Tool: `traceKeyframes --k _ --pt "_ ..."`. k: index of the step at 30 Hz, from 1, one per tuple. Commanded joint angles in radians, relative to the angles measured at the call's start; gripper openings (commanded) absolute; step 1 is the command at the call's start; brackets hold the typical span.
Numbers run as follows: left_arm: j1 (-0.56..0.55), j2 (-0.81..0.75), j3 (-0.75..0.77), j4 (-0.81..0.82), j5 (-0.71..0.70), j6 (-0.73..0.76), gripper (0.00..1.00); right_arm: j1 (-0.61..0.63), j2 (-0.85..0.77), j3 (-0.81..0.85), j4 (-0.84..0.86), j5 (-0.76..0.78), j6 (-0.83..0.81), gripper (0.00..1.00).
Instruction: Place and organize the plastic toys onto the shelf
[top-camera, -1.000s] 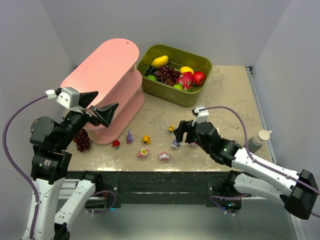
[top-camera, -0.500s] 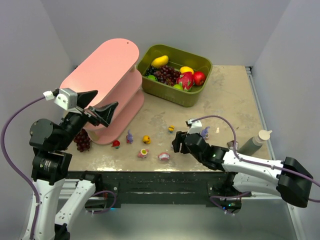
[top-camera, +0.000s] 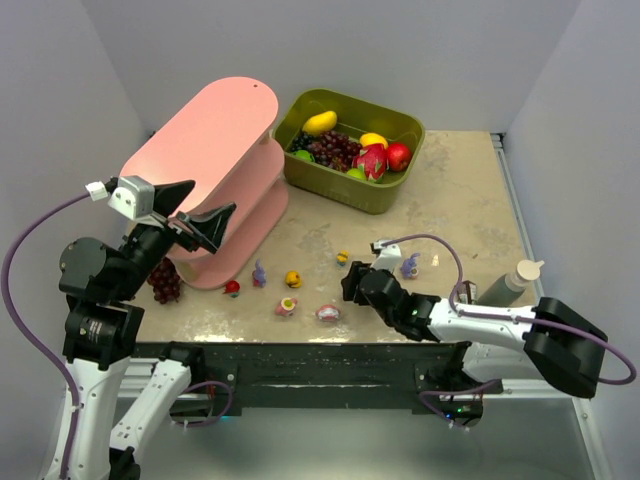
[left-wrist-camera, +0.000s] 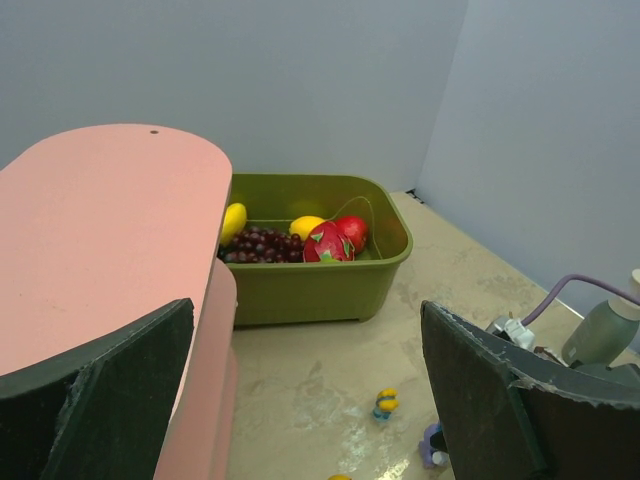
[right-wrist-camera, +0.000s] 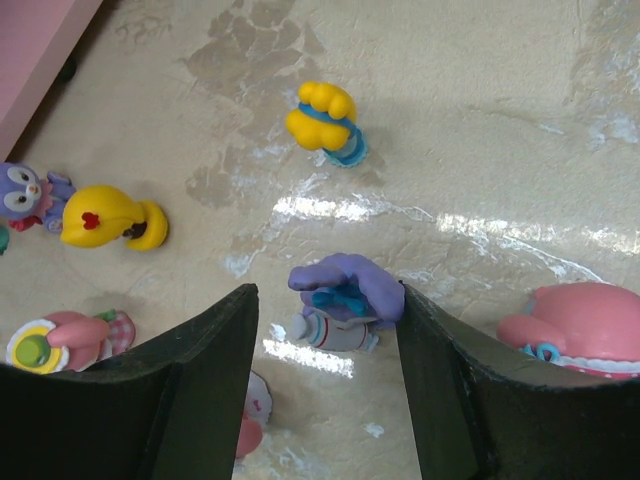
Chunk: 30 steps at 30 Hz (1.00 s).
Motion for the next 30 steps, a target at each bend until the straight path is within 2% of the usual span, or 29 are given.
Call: traceKeyframes --k 1,13,23,26,27,30 --pt "0.006 -0.007 0.009 0.02 -0.008 -0.006 1.0 0.008 0.044 -0.006 0.109 0.07 0.036 0.59" --pt "0.006 -0.015 0.013 0.007 -0.022 0.0 1.0 0.018 0.104 -0.018 0.123 0.101 0.065 0.5" --pt "0.006 -0.022 0.013 -0.004 -0.03 0.006 1.0 0.027 0.173 -0.007 0.126 0.128 0.064 0.47" --pt "0.006 -0.025 0.013 -0.007 -0.034 0.008 1.0 0.029 0.162 -0.006 0.123 0.135 0.056 0.35" --pt "0.006 -0.025 0.013 -0.009 -0.037 0.009 0.99 0.029 0.148 -0.006 0.121 0.135 0.055 0.27" --pt "0.006 -0.028 0.012 -0.012 -0.042 0.011 1.0 0.029 0.121 -0.004 0.11 0.135 0.044 0.14"
